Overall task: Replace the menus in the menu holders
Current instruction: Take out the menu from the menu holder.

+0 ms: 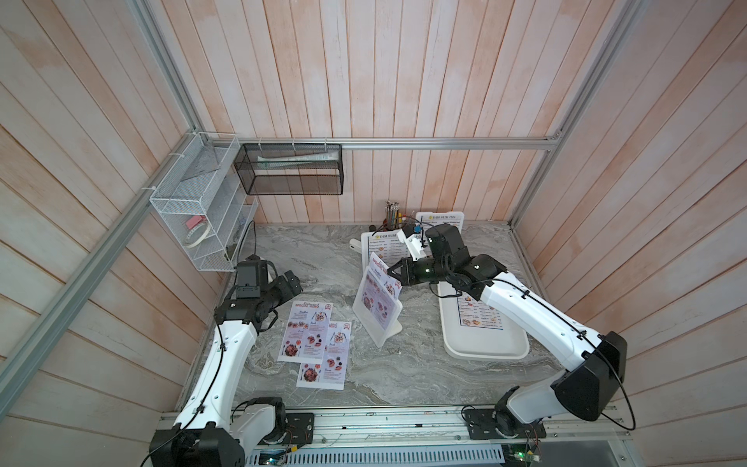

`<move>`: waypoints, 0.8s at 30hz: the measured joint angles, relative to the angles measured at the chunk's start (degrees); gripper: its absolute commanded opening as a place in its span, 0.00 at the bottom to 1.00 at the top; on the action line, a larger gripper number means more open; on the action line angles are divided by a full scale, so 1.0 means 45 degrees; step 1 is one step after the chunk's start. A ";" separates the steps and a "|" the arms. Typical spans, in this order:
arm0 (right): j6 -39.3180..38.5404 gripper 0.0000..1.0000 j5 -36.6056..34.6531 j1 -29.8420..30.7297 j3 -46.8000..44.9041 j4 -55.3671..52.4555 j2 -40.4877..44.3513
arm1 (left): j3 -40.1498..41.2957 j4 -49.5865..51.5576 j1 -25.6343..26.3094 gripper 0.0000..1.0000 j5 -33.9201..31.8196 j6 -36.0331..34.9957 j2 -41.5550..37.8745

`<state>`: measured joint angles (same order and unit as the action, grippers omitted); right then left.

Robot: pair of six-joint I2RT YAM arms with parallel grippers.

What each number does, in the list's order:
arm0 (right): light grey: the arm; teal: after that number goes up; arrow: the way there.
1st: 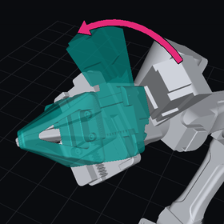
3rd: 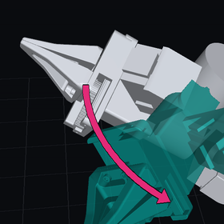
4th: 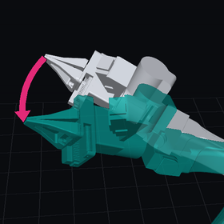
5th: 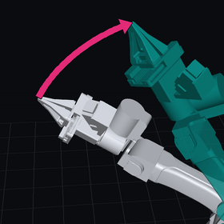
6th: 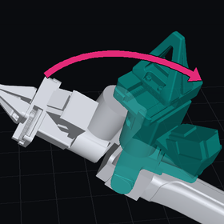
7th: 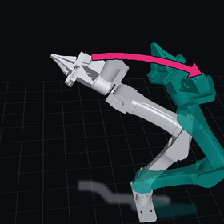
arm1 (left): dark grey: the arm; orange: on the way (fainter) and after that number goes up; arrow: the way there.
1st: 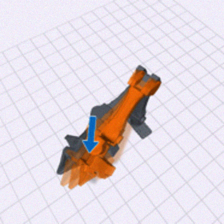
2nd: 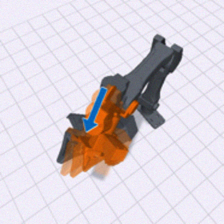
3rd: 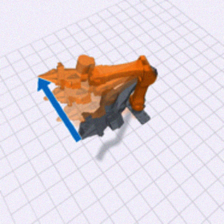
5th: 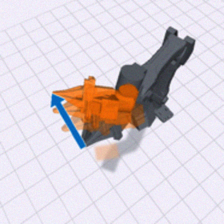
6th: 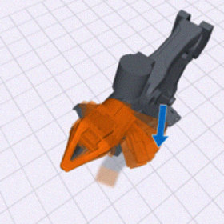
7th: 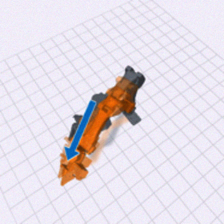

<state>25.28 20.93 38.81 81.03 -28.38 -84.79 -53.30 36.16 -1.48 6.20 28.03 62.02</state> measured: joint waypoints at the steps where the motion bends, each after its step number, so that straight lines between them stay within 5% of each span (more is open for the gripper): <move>1: -0.0024 0.02 -0.0005 0.0000 0.0029 -0.0010 0.0000 | 0.0000 -0.0010 0.0000 0.97 0.0000 0.0000 0.0000; 11: -0.0039 0.00 -0.0044 0.0000 0.0797 -0.0355 0.0000 | 0.0000 -0.0029 0.0136 0.97 0.0146 0.0000 0.0000; 24: -0.0913 0.00 0.0010 0.0364 0.6071 -0.0918 -0.0350 | -0.0024 -0.0019 0.0393 0.98 0.0034 -0.0010 0.0010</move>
<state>21.17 20.97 40.45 108.36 -32.51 -86.37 -53.41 36.07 0.30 6.35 27.99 62.06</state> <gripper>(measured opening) 0.043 0.974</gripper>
